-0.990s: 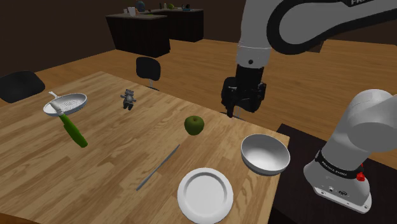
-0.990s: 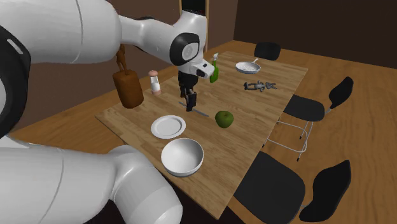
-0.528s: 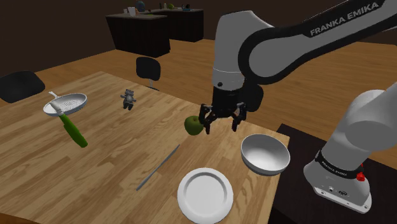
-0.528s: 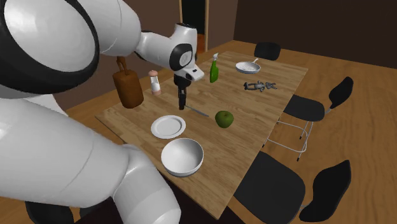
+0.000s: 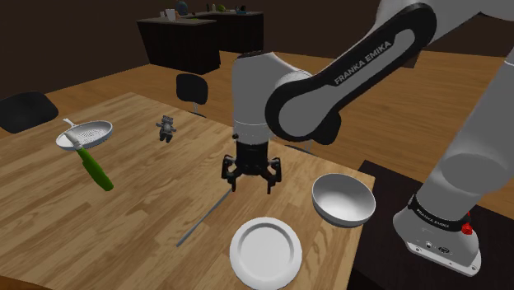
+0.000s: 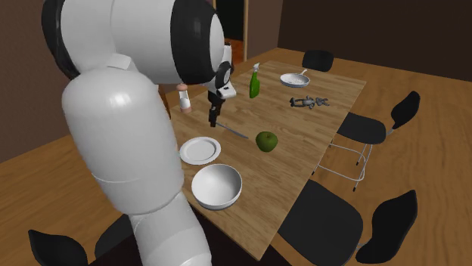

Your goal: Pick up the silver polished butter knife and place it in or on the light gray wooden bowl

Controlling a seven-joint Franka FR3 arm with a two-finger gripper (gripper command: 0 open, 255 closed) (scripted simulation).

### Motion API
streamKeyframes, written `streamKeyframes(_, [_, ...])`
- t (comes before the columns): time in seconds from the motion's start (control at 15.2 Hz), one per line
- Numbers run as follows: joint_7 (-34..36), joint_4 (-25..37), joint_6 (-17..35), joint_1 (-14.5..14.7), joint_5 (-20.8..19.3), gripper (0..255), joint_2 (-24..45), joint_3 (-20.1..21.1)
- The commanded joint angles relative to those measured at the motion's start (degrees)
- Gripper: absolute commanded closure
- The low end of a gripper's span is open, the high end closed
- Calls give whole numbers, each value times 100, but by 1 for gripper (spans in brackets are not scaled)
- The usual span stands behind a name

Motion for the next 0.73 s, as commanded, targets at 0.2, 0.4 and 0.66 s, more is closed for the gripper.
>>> streamKeyframes(0.2, [2001,987,176,542,-1452,0,1563,-324])
streamKeyframes(0.4, [2824,1681,132,1053,-1948,0,2330,-758])
streamKeyframes(0.66, [3648,2701,-10,1640,-2307,0,3254,-1278])
